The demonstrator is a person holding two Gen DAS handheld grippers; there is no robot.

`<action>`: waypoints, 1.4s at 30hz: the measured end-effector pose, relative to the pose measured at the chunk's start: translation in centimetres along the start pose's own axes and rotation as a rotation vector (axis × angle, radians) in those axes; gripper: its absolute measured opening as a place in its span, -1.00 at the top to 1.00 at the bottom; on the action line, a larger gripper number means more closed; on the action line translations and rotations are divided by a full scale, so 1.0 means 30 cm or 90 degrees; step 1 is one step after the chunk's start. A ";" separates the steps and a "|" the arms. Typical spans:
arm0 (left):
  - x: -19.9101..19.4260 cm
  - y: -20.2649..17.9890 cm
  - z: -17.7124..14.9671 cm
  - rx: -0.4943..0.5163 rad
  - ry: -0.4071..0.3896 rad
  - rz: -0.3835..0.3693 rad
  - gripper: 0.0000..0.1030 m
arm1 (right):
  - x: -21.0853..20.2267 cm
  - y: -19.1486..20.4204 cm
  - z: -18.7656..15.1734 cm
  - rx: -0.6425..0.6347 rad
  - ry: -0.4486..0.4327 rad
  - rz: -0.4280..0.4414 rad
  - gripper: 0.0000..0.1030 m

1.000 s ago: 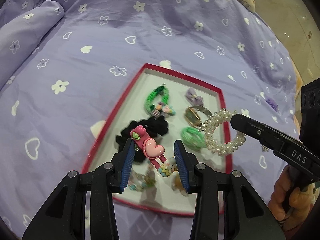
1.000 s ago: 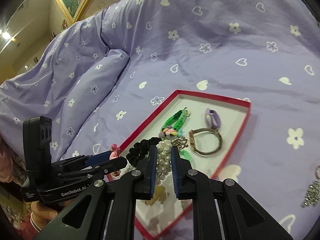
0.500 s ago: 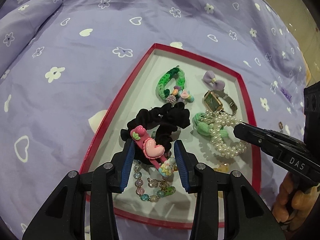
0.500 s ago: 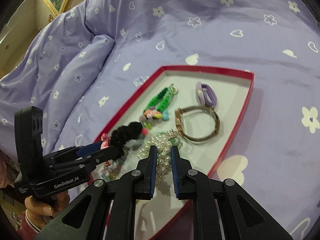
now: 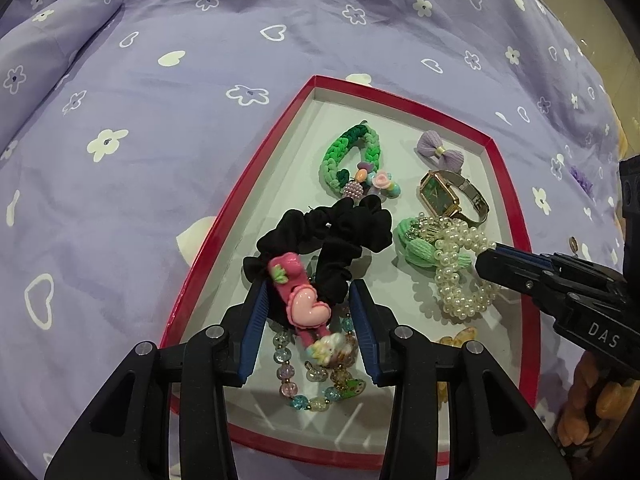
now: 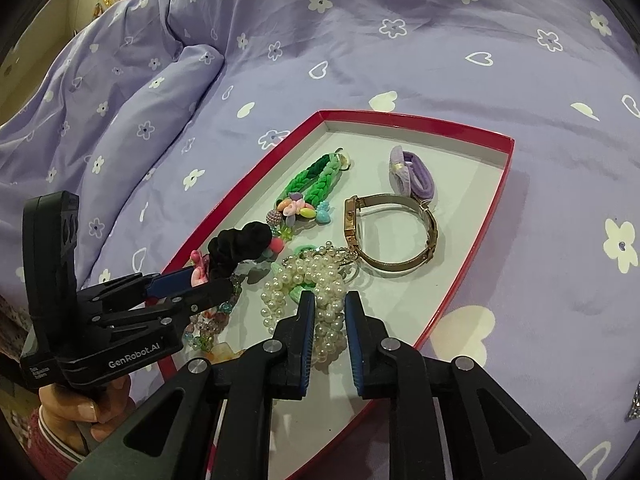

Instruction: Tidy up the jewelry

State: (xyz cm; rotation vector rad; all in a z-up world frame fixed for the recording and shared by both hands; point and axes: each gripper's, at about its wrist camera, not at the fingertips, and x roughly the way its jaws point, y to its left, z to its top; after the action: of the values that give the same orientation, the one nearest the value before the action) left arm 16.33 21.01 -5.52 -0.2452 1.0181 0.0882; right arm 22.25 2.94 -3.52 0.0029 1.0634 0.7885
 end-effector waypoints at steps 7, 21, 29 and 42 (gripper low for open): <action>-0.001 -0.002 0.000 0.000 0.001 0.003 0.23 | 0.000 0.003 0.002 0.001 0.002 0.001 0.65; -0.027 0.008 -0.014 -0.010 0.001 -0.005 0.00 | -0.021 0.015 -0.002 0.004 -0.002 0.015 0.25; -0.063 0.009 -0.019 -0.019 -0.009 -0.009 -0.17 | -0.071 0.015 -0.002 0.013 -0.024 0.021 0.24; -0.210 0.065 -0.129 -0.103 -0.057 -0.026 -0.64 | -0.230 -0.021 -0.082 0.063 -0.130 0.080 -0.34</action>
State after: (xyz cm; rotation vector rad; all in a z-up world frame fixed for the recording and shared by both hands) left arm 9.45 22.21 -2.41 -0.4068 0.9175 0.1439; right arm 19.01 -2.40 0.36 0.2309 0.9135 0.8292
